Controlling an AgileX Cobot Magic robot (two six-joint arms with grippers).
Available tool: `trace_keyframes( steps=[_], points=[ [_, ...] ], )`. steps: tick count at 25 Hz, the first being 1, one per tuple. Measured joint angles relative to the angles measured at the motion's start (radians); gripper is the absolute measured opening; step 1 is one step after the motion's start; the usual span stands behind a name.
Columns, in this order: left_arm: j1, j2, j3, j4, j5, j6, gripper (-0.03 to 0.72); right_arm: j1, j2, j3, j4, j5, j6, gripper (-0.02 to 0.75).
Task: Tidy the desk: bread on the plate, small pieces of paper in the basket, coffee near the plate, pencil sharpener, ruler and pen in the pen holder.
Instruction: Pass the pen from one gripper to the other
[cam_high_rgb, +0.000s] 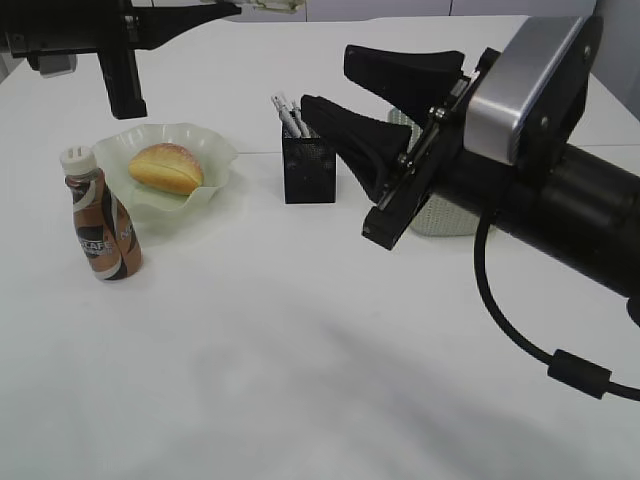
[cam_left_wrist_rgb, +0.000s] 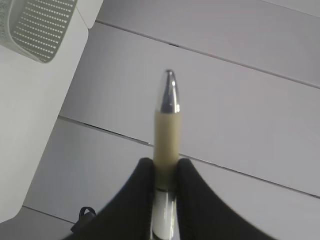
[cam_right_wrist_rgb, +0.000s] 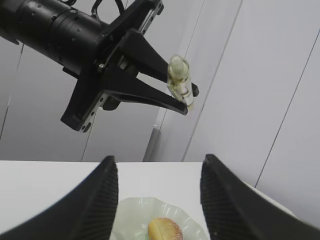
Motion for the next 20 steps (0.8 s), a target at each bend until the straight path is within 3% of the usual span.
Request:
trace_keyframes(
  steps=[20],
  points=[
    [0.000, 0.000, 0.000, 0.000, 0.015, 0.017, 0.087, 0.000, 0.059, -0.083, 0.010, -0.014, -0.140, 0.424]
  ],
)
